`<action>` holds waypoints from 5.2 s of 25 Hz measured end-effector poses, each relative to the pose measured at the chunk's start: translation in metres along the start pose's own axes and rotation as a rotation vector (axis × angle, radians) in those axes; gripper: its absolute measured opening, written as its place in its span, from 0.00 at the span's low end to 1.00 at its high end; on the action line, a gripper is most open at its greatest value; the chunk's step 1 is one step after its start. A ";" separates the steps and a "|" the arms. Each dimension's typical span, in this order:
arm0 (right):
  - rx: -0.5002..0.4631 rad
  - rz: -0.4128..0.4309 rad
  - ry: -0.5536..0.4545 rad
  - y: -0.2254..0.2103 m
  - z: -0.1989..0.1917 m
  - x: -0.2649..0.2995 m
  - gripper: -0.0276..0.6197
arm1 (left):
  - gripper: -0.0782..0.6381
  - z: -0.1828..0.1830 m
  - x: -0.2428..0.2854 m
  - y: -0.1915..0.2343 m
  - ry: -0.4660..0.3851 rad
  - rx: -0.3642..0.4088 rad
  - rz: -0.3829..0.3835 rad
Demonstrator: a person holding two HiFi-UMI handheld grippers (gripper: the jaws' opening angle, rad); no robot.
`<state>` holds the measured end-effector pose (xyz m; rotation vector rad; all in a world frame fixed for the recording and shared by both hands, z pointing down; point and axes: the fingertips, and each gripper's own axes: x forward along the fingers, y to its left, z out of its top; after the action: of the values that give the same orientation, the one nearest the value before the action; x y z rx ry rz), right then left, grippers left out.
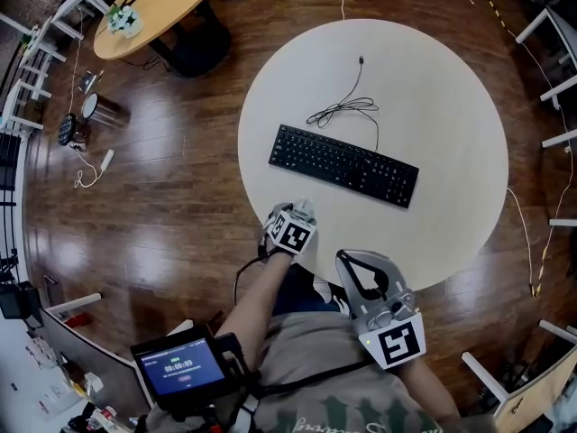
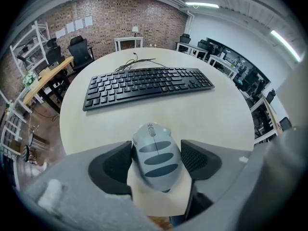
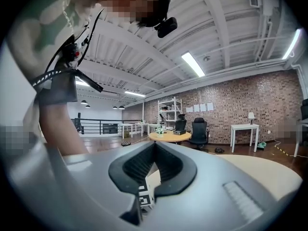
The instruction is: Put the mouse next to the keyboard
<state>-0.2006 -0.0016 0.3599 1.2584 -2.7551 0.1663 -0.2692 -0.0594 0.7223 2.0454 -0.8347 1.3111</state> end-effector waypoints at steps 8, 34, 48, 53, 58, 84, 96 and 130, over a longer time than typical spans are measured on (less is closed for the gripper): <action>-0.036 0.016 -0.064 -0.006 0.005 -0.019 0.05 | 0.57 0.000 0.005 -0.016 0.012 -0.008 0.003; 0.059 -0.071 -0.096 -0.078 -0.018 -0.080 0.05 | 0.57 0.022 0.022 -0.079 0.046 0.036 0.005; 0.141 -0.103 -0.087 -0.103 -0.037 -0.095 0.05 | 0.57 0.026 0.024 -0.109 0.075 0.080 -0.011; 0.161 -0.116 -0.081 -0.109 -0.043 -0.100 0.05 | 0.57 0.035 0.029 -0.122 0.087 0.114 -0.031; 0.177 -0.146 -0.082 -0.119 -0.050 -0.111 0.05 | 0.57 0.043 0.037 -0.142 0.092 0.154 -0.046; 0.189 -0.232 -0.067 -0.127 -0.058 -0.136 0.05 | 0.57 0.042 0.041 -0.207 0.098 0.286 -0.123; 0.145 -0.349 -0.035 -0.124 -0.068 -0.149 0.05 | 0.57 0.034 0.040 -0.221 0.067 0.341 -0.172; 0.040 -0.213 0.086 -0.155 -0.081 -0.163 0.05 | 0.57 0.021 0.037 -0.229 0.063 0.196 -0.151</action>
<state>0.0273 0.0305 0.4247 1.5064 -2.5372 0.2509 -0.0729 0.0658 0.7201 2.1567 -0.5304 1.4112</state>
